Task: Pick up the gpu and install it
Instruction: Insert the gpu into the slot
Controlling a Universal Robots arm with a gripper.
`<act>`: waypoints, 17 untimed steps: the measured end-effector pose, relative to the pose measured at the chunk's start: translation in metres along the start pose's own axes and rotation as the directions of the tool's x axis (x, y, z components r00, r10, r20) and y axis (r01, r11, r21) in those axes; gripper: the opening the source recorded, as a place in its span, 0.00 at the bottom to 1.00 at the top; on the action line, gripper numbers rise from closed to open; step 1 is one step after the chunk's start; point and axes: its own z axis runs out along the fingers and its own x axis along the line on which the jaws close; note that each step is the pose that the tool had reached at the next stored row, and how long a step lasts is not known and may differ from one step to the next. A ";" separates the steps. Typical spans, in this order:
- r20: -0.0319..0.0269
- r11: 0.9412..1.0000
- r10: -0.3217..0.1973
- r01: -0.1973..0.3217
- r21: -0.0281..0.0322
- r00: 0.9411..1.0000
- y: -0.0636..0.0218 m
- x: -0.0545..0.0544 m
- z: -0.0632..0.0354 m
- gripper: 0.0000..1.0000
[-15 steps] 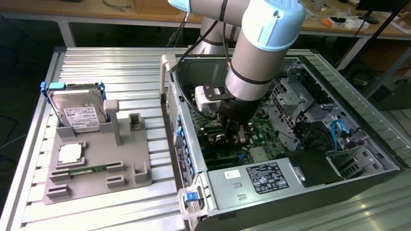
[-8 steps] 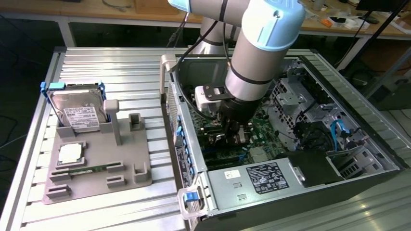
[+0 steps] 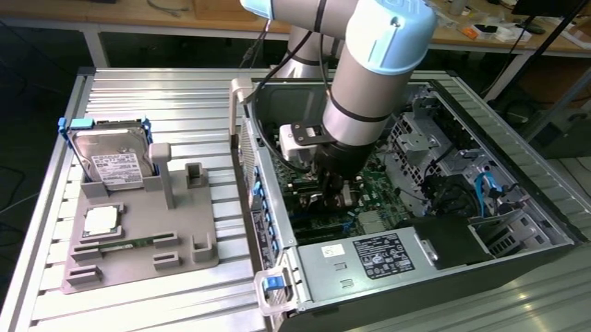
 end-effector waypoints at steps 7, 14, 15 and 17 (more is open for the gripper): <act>0.000 1.000 0.000 0.000 0.000 1.000 0.0003 0.000 0.0014 0.27; -0.001 1.000 0.000 0.000 -0.001 1.000 0.0004 0.000 0.0033 0.27; -0.001 1.000 0.000 0.000 -0.001 1.000 0.0005 0.000 0.0045 0.27; -0.001 1.000 0.000 0.000 -0.001 1.000 0.0006 0.000 0.0063 0.27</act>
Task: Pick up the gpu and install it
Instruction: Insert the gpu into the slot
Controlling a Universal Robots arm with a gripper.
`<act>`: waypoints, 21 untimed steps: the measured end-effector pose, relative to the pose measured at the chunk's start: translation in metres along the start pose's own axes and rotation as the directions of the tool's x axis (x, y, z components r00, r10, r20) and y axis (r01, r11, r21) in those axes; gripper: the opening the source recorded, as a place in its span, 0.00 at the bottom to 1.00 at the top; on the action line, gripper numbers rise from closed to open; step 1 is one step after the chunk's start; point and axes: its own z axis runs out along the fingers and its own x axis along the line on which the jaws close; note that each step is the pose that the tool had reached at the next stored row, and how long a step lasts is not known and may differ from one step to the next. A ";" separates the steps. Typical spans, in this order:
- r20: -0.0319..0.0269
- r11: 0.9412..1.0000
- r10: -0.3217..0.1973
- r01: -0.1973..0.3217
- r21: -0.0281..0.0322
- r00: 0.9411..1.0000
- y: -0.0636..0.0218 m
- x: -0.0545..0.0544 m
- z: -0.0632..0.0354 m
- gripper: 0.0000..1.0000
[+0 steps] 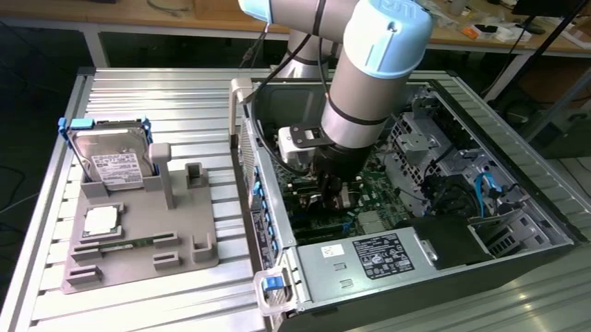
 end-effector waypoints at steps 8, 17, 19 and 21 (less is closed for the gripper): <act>0.000 1.000 0.000 0.000 0.000 1.000 -0.0001 0.000 0.0007 0.27; 0.001 1.000 0.000 0.000 0.001 1.000 -0.0002 0.000 0.0007 0.33; 0.001 1.000 0.000 0.000 0.002 1.000 -0.0002 0.000 -0.0011 0.33; 0.001 1.000 0.000 0.000 0.005 1.000 -0.0002 -0.001 -0.0061 0.33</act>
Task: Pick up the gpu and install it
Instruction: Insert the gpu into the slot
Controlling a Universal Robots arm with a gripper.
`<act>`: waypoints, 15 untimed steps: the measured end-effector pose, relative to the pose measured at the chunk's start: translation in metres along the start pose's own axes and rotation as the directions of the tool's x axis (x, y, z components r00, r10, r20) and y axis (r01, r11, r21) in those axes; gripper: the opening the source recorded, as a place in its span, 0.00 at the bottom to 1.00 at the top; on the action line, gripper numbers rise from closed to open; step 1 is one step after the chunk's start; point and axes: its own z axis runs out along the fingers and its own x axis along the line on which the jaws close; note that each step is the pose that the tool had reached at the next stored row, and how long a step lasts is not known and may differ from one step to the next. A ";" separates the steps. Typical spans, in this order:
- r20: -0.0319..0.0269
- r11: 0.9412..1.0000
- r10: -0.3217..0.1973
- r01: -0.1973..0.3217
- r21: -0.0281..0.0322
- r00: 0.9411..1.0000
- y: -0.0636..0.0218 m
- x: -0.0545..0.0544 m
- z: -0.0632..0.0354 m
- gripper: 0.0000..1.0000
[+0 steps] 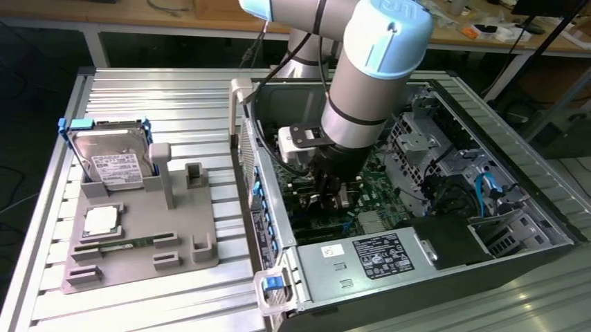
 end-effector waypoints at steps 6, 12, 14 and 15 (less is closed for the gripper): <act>-0.001 1.000 0.000 0.000 0.005 1.000 -0.0005 -0.002 -0.0144 0.33; -0.001 1.000 0.000 0.000 0.007 1.000 -0.0009 -0.004 -0.0261 0.33; -0.001 1.000 0.000 0.000 0.008 1.000 -0.0010 -0.004 -0.0298 0.33; -0.001 1.000 0.000 0.000 0.008 1.000 -0.0011 -0.004 -0.0310 0.33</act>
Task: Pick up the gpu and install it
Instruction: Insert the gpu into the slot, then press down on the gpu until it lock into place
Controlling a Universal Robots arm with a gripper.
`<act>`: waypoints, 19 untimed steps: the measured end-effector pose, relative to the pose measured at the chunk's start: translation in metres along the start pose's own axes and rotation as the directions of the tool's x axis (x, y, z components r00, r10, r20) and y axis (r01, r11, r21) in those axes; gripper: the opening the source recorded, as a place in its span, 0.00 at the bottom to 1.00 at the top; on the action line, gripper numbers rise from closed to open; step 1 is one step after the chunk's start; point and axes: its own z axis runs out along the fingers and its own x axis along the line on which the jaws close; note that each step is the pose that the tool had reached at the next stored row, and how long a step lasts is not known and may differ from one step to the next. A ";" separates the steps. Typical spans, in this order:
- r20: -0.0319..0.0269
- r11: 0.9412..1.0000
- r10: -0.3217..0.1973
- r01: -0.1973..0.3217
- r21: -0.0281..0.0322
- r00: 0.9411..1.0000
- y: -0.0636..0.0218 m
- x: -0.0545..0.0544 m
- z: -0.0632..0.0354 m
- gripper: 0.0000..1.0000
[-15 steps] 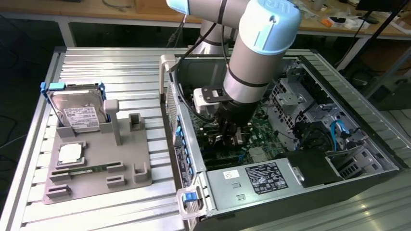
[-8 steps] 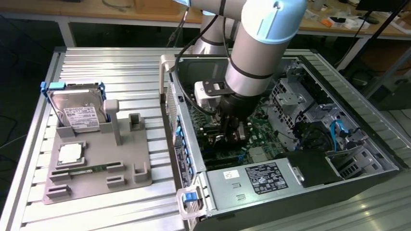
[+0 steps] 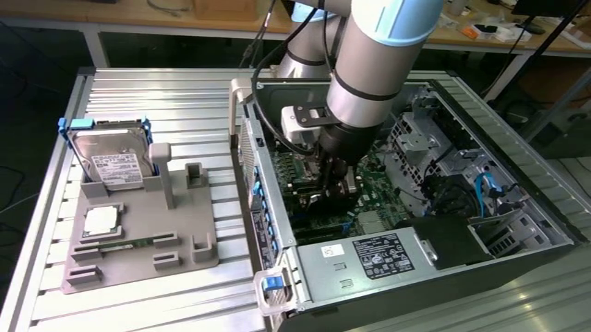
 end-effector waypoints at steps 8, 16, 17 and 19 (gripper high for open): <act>0.000 1.000 0.000 0.000 0.000 1.000 0.0000 0.000 -0.0002 0.11; 0.000 1.000 0.000 0.000 0.000 1.000 0.0000 0.000 -0.0002 0.11; 0.000 1.000 0.000 0.000 0.000 1.000 0.0000 0.000 -0.0002 0.11; 0.000 1.000 0.000 0.000 0.000 1.000 0.0000 0.000 -0.0002 0.11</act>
